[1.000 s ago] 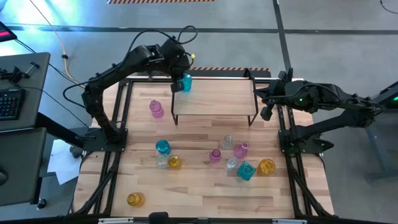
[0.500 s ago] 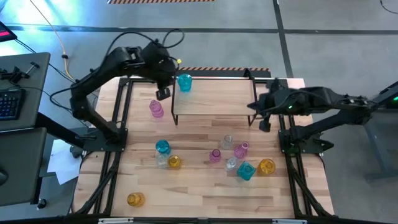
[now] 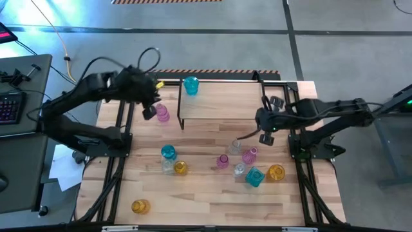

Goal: Sort vases onto shelf
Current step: Put the bottom right purple vase on the shelf

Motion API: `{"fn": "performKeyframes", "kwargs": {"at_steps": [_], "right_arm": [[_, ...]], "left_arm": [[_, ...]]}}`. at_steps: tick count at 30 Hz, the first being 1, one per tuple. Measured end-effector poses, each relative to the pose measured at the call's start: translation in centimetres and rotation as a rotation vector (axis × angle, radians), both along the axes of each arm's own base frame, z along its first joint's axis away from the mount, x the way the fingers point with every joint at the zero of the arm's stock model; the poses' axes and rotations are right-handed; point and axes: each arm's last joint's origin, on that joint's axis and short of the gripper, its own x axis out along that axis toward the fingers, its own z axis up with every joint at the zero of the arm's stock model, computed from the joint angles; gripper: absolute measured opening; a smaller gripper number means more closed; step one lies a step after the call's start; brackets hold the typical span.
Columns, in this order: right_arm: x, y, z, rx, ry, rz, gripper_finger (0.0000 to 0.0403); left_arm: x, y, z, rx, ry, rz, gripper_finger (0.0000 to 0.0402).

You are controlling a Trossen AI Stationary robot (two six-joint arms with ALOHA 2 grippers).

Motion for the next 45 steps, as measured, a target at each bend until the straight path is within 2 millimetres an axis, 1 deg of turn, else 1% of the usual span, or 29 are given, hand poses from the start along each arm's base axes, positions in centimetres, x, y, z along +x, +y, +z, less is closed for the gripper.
{"fn": "performKeyframes", "kwargs": {"at_steps": [6,9,12,15,18,24,27,29,31,33,41,43,45], "right_arm": [[-0.7,1.3,-0.1,0.06,-0.014,-0.072,0.0],[-1.2,2.3,-0.2,0.097,-0.02,-0.109,0.0],[-1.6,3.2,-0.3,0.116,-0.029,-0.132,0.0],[-1.9,4.0,-0.4,0.136,-0.043,-0.163,0.0],[-1.5,4.9,-0.8,0.147,-0.04,-0.18,0.0],[0.5,6.3,-2.7,0.089,0.036,-0.175,0.0],[1.3,6.5,-3.4,0.061,0.061,-0.181,0.0001],[1.6,6.6,-3.7,0.047,0.07,-0.185,0.0005],[1.7,6.7,-3.8,0.052,0.07,-0.2,0.002],[1.7,6.7,-3.9,0.068,0.064,-0.223,0.0046],[1.8,6.8,-4.0,0.115,0.043,-0.296,0.0174],[1.8,6.8,-4.1,0.123,0.048,-0.303,0.0196],[2.0,6.9,-4.3,0.127,0.059,-0.314,0.0209]], "left_arm": [[-3.3,-2.0,-3.9,-0.069,-0.092,0.038,0.0072],[-4.3,-2.6,-5.4,-0.077,-0.159,0.056,0.0072],[-4.7,-2.9,-6.7,-0.077,-0.206,0.055,0.0072],[-5.0,-3.3,-7.9,-0.092,-0.231,0.047,0.0072],[-4.7,-3.6,-9.3,-0.098,-0.253,0.022,0.0072],[-3.4,-4.0,-12.2,-0.094,-0.31,-0.032,0.0072],[-3.0,-4.4,-13.2,-0.097,-0.311,-0.059,0.0072],[-2.8,-4.6,-13.5,-0.097,-0.323,-0.076,0.0072],[-2.7,-4.8,-13.6,-0.087,-0.336,-0.084,0.0072],[-2.7,-5.0,-13.6,-0.072,-0.337,-0.084,0.0072],[-2.7,-5.9,-13.6,-0.014,-0.337,-0.079,0.0072],[-2.7,-6.1,-13.6,-0.013,-0.336,-0.086,0.0072],[-2.6,-6.4,-13.6,-0.014,-0.339,-0.101,0.0072]]}}
